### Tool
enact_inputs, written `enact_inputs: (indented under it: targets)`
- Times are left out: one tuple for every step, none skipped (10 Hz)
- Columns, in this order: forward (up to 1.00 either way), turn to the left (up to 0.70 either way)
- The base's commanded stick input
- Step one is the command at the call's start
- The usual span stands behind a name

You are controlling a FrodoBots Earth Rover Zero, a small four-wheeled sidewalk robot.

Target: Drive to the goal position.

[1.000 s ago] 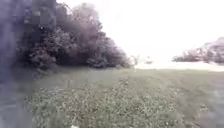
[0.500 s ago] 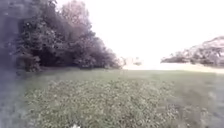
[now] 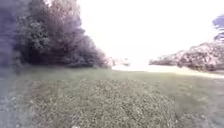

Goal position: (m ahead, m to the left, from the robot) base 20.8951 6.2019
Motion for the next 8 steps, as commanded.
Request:
enact_inputs:
  targets:
    - [0.70, 0.00]
    - [0.70, 0.00]
    - [0.70, 0.00]
    - [0.70, 0.00]
    - [0.70, 0.00]
    - [0.70, 0.00]
    - [0.70, 0.00]
    - [0.70, 0.00]
